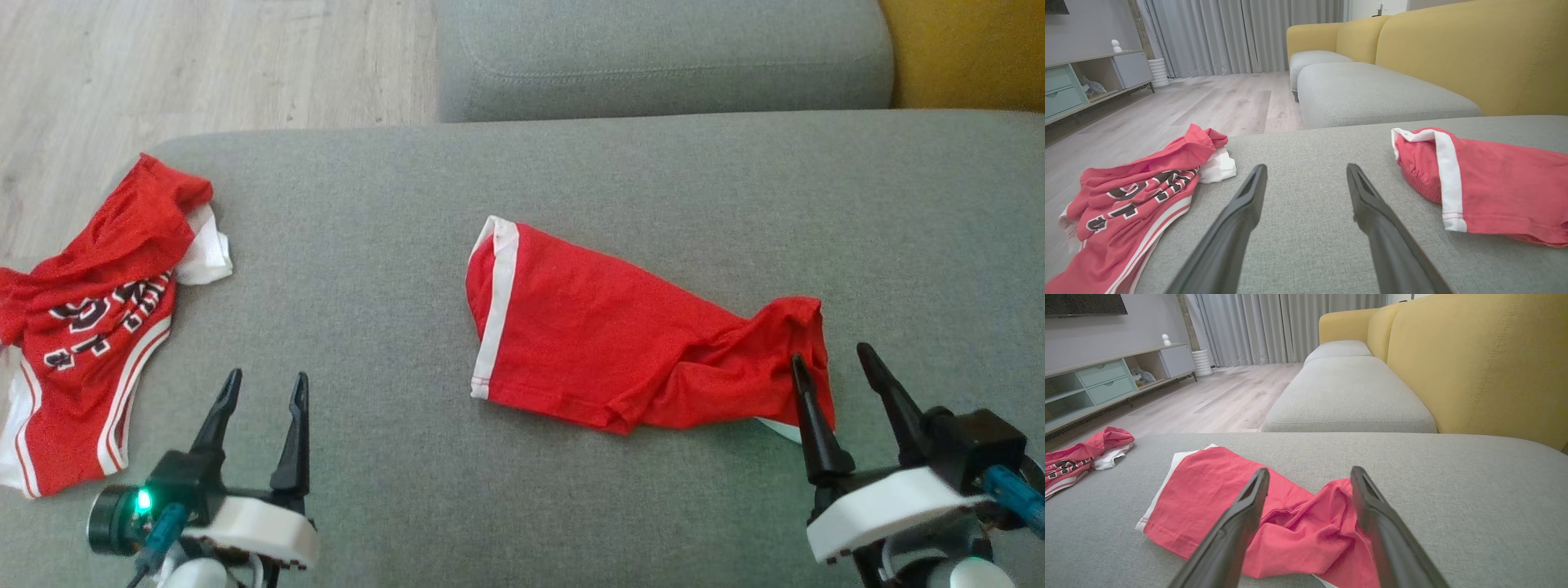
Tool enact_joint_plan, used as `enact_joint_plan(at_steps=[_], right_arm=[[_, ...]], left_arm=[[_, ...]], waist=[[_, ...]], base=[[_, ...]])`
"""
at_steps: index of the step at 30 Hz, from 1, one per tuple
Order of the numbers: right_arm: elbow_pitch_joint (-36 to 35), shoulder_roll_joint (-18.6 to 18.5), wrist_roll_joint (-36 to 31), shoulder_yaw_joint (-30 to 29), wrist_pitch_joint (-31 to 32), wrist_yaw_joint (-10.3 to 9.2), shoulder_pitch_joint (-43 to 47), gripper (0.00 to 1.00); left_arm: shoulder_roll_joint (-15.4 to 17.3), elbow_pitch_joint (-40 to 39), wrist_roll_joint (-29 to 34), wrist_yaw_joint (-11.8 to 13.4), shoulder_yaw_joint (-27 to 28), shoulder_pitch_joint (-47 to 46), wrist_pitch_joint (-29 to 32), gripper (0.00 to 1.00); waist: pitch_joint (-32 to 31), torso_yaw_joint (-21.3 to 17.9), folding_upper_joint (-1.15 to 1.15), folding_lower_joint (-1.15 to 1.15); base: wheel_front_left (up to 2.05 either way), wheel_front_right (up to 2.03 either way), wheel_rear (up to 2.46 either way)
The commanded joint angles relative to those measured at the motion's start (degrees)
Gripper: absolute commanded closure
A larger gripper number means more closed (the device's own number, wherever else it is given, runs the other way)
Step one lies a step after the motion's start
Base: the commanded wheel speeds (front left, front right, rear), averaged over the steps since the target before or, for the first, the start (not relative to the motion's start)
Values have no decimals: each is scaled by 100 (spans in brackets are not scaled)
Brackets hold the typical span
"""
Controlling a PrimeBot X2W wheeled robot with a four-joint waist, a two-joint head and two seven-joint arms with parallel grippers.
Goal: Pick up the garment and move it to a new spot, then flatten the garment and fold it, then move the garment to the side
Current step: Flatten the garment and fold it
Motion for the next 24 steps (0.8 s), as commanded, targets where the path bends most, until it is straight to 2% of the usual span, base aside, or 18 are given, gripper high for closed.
enact_joint_plan(at_steps=[1, 24], right_arm=[[-241, -26, 15, 149, 15, -4, -98, 0], [-277, -26, 110, 236, 5, -4, -73, 0]], left_arm=[[192, -186, 32, 45, 187, -170, 10, 0], [199, -240, -215, 122, 245, -75, 56, 0]], waist=[[-33, -9, 0, 1], [20, 20, 0, 1]], base=[[0, 0, 0], [0, 0, 0]])
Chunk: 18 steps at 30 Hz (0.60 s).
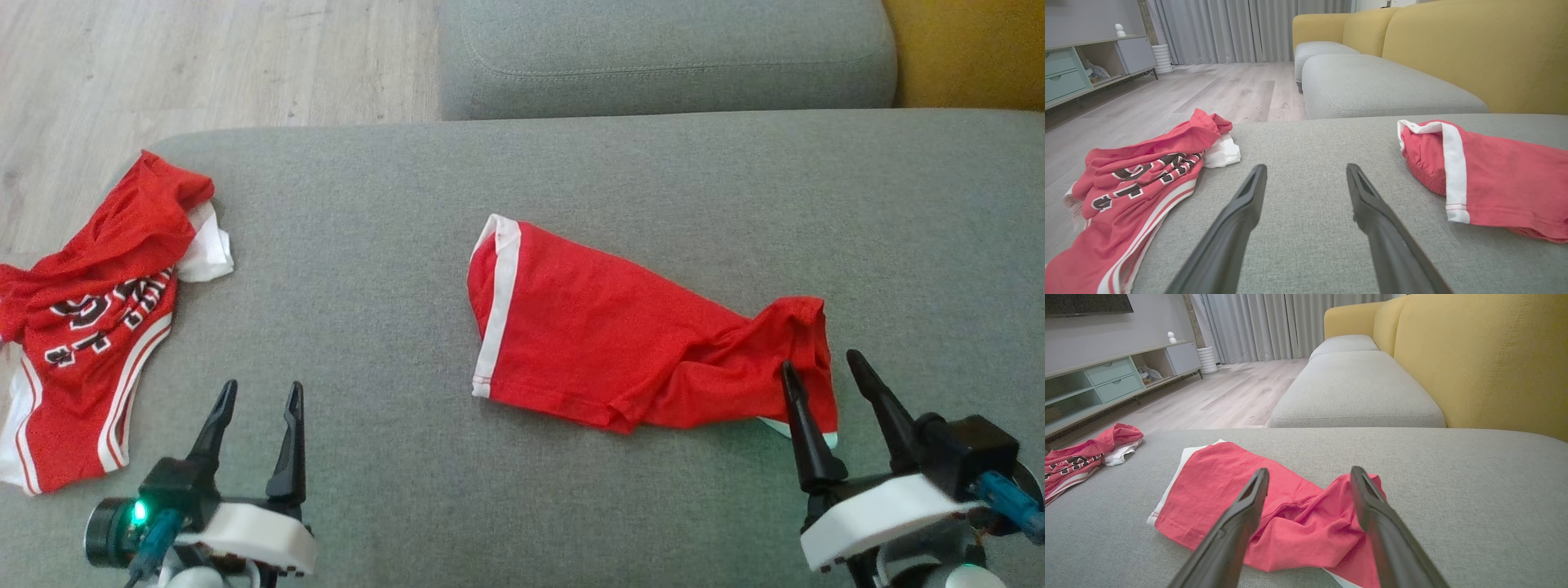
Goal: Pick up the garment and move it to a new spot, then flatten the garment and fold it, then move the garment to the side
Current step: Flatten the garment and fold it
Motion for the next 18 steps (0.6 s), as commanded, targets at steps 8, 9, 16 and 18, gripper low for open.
enact_joint_plan(at_steps=[8, 9, 16, 18], right_arm=[[-94, -29, 29, 333, 119, -4, -263, 0], [-50, -50, 10, 443, 178, -4, -313, 0], [417, -407, 105, 1524, 344, -4, -866, 0], [658, -545, 182, 1881, 378, -4, -1114, 0]], left_arm=[[151, -180, -19, 111, 203, -336, -93, 0], [139, -202, -10, 117, 202, -374, -108, 0], [-72, -352, 92, 141, 151, -705, -236, 0], [-156, -346, 145, 138, 113, -825, -268, 0]], waist=[[99, 104, 0, 0], [139, 134, 0, 0], [480, 479, 0, 0], [597, 621, 0, 0]], base=[[0, 0, 0], [0, 0, 0], [0, 0, 0], [0, 0, 0]])
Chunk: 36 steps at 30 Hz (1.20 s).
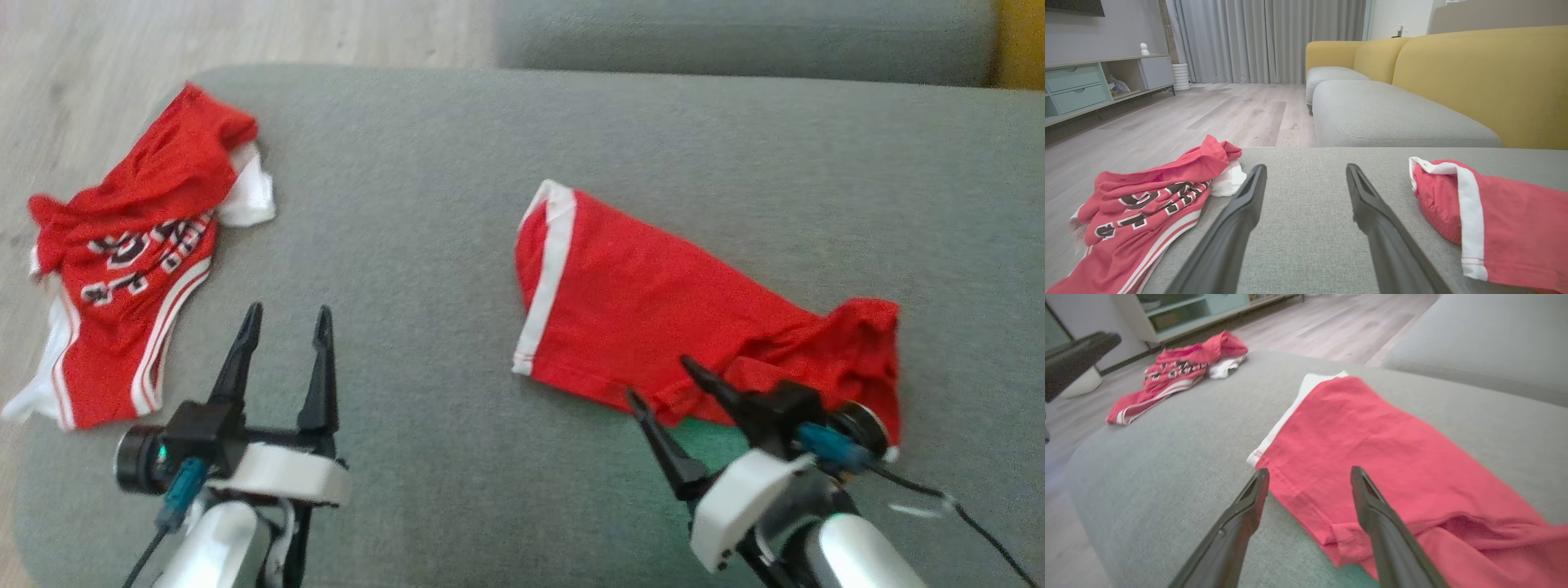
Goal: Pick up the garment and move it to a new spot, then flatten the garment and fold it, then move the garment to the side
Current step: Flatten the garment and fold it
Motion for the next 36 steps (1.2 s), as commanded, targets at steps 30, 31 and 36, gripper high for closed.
enact_joint_plan(at_steps=[30, 31, 36], right_arm=[[1014, -586, 971, 1369, 659, -4, -1721, 100], [873, -573, 960, 1221, 613, -4, -1706, 100], [431, -359, 924, 97, 578, -4, -1459, 100]], left_arm=[[-679, -39, 734, -359, 895, -402, -152, 0], [-681, -34, 747, -366, 916, -383, -152, 0], [-705, -21, 804, -426, 967, -371, -152, 0]], waist=[[350, 418, 0, 0], [335, 383, 0, 0], [321, 264, 0, 0]], base=[[0, 0, 0], [0, 0, 0], [0, 0, 0]])
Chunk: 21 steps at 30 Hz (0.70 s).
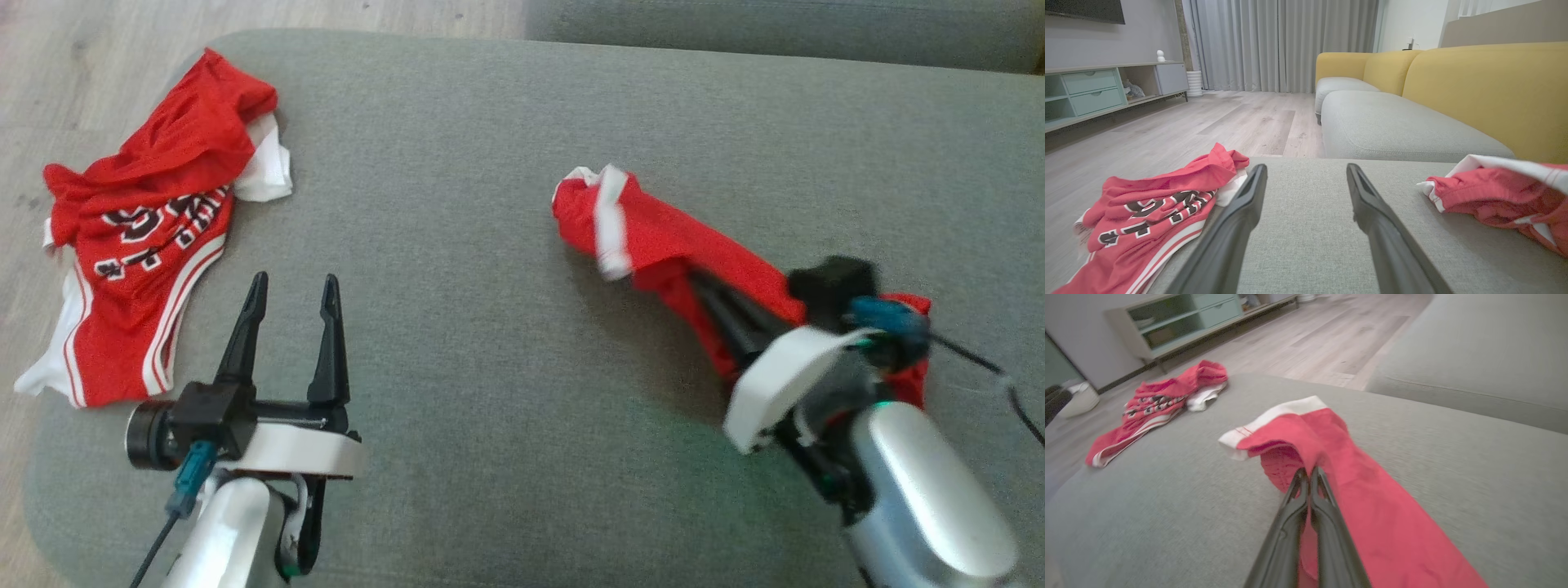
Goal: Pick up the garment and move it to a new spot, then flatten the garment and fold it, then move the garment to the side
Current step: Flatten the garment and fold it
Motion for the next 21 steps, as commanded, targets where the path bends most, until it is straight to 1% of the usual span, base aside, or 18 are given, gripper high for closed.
enact_joint_plan(at_steps=[1, 4, 5, 7, 11, 12, 13, 14, 18, 21], right_arm=[[-260, 175, -52, -450, -30, -4, 181, 100], [-266, 435, -20, -1219, -3, -4, 417, 100], [-266, 435, -20, -1219, -3, -4, 417, 100], [-213, 599, 2, -1728, -13, -4, 577, 100], [77, 819, 83, -2587, -68, -4, 816, 100], [185, 856, 127, -2762, -84, -4, 869, 94], [287, 885, 189, -2923, -113, -4, 913, 63], [363, 907, 248, -3067, -186, -4, 935, 1], [546, 943, 544, -3349, -587, -4, 939, 0], [493, 946, 595, -3380, -1104, -4, 905, 0]], left_arm=[[49, -140, 89, -27, 264, -147, -55, 0], [31, -117, 112, -55, 272, -159, -55, 0], [31, -117, 112, -55, 272, -159, -55, 0], [23, -101, 128, -67, 273, -165, -55, 0], [12, -46, 138, -104, 277, -189, -55, 0], [9, -33, 141, -109, 281, -194, -55, 0], [5, -14, 142, -115, 279, -194, -55, 0], [0, -4, 144, -117, 280, -195, -55, 0], [-7, 27, 149, -129, 285, -197, -55, 0], [-11, 40, 162, -122, 296, -198, -55, 0]], waist=[[0, -59, 0, 0], [12, -107, 0, 0], [12, -107, 0, 0], [24, -139, 0, 0], [60, -191, 0, 0], [64, -201, 0, 0], [70, -212, 0, 0], [79, -224, 0, 0], [111, -277, 0, 0], [123, -309, 0, 0]], base=[[0, 0, 0], [0, 0, 0], [0, 0, 0], [0, 0, 0], [0, 0, 0], [0, 0, 0], [0, 0, 0], [0, 0, 0], [0, 0, 0], [0, 0, 0]])
